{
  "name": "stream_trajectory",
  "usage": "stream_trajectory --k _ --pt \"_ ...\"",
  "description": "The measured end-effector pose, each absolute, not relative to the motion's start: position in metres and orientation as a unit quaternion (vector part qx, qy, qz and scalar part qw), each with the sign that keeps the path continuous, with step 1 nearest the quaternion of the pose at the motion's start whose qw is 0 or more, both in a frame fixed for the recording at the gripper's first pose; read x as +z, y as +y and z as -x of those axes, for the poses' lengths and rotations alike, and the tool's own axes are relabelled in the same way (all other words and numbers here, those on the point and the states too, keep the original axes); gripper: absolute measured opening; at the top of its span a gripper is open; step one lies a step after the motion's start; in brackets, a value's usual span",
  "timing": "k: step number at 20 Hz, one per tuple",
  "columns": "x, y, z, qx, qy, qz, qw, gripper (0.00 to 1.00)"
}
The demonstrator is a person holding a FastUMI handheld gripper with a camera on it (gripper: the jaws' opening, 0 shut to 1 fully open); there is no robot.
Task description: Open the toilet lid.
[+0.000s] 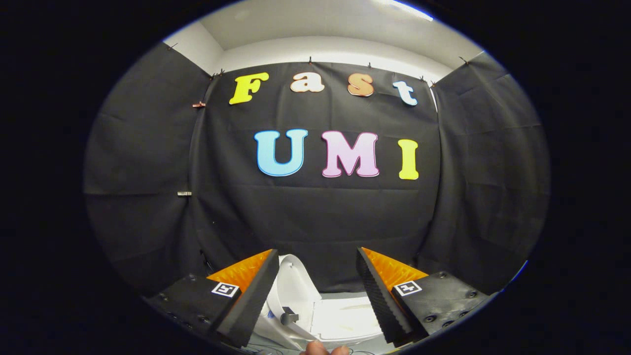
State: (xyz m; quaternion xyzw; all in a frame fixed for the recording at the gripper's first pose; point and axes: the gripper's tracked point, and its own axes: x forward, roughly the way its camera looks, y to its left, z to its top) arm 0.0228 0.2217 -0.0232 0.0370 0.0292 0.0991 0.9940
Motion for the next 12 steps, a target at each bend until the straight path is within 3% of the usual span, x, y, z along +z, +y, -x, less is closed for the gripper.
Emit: stream_trajectory --k 12 --pt "0.004 0.163 0.000 0.097 0.002 -0.051 0.994 0.98"
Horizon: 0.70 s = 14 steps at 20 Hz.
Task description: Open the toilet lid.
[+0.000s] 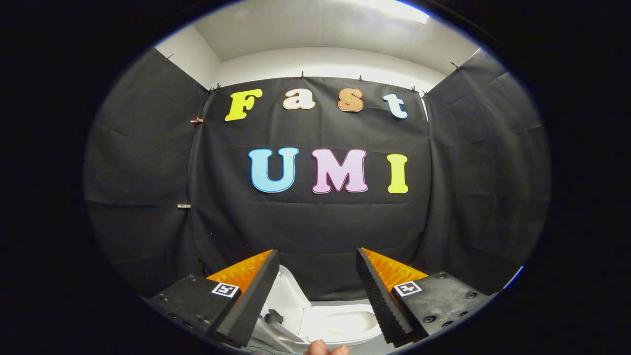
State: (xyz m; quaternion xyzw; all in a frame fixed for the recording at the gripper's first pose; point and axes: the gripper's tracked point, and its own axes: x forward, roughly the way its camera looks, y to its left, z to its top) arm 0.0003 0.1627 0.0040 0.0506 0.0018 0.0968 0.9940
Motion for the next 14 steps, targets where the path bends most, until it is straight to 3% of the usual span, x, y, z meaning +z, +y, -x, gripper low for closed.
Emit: stream_trajectory --k 14 --pt "-0.0012 0.1522 0.0004 0.094 0.003 -0.049 0.994 0.99"
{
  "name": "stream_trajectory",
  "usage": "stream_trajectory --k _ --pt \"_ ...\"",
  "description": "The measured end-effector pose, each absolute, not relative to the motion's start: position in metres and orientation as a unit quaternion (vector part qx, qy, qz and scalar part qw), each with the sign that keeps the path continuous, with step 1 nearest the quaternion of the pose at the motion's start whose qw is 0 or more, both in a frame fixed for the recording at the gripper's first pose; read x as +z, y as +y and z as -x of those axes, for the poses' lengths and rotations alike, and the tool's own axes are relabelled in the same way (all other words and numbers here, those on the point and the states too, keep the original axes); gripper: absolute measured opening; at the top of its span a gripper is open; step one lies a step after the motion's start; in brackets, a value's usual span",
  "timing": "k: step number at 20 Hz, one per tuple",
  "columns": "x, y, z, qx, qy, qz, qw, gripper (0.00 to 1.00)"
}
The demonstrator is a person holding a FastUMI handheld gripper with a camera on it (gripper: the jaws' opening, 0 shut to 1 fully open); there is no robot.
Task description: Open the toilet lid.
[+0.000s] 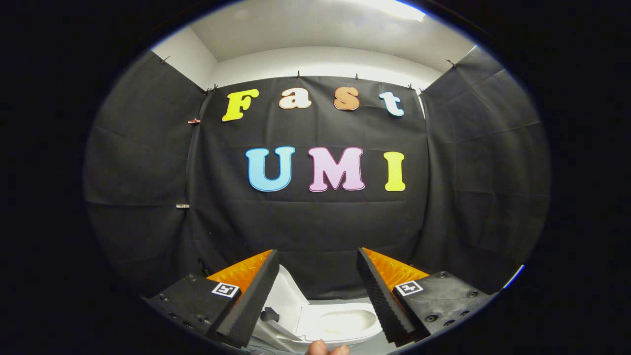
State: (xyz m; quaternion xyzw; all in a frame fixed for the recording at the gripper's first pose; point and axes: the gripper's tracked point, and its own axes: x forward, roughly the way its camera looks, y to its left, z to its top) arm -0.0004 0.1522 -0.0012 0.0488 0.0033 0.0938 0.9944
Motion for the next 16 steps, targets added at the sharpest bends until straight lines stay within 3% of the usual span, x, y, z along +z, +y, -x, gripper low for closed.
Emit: stream_trajectory --k 16 --pt "0.0010 0.1553 0.0031 0.094 0.003 -0.043 0.995 0.99"
